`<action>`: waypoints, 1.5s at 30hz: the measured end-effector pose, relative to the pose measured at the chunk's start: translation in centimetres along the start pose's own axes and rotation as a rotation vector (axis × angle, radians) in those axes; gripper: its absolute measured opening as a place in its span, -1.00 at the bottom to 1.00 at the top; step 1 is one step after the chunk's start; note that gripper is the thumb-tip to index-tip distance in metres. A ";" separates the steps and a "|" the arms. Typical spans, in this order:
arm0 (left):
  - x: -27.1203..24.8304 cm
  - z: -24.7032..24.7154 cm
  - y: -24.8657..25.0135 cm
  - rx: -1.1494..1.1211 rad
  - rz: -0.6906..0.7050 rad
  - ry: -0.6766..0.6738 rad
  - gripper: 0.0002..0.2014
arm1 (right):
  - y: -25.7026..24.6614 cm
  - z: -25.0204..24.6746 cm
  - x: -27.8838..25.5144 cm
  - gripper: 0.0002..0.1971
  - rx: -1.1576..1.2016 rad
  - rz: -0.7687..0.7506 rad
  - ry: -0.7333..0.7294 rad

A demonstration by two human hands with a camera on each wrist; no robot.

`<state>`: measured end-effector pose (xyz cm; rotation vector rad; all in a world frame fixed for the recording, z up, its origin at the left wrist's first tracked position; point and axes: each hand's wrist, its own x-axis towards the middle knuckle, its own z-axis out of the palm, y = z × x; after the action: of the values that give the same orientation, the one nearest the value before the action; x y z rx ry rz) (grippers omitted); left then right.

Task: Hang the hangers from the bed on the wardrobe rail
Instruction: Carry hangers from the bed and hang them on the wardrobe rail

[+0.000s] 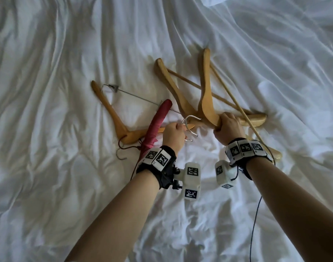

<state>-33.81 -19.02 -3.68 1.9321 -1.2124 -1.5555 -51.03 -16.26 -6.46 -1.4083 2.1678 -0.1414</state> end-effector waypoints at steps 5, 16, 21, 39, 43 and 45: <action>-3.6 -0.1 2.3 0.080 0.128 0.037 -0.70 | 0.5 -1.9 -2.5 -0.81 0.058 0.007 0.084; -15.8 -0.9 12.3 -0.434 0.097 -0.191 -0.69 | -0.9 -9.5 -10.8 -0.66 0.559 -0.011 0.151; -22.2 -2.9 16.0 -0.538 0.149 -0.222 -0.72 | -2.6 -11.2 -16.0 -0.67 0.741 -0.130 0.083; -35.4 -18.6 17.2 -0.981 0.277 -0.151 -0.69 | -20.2 -14.0 -28.0 -0.38 0.954 -0.521 -0.097; -37.4 -24.4 15.4 -0.905 0.235 -0.170 -0.70 | -23.1 -12.4 -30.2 -0.54 0.862 -0.529 -0.203; -38.0 -27.8 13.5 -0.783 0.232 -0.131 -0.70 | -24.6 -11.7 -31.2 -0.53 0.822 -0.557 -0.251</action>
<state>-13.88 -2.12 37.75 1.1613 -0.6712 -1.6984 -27.34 -2.35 24.57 -1.3629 1.2177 -0.8899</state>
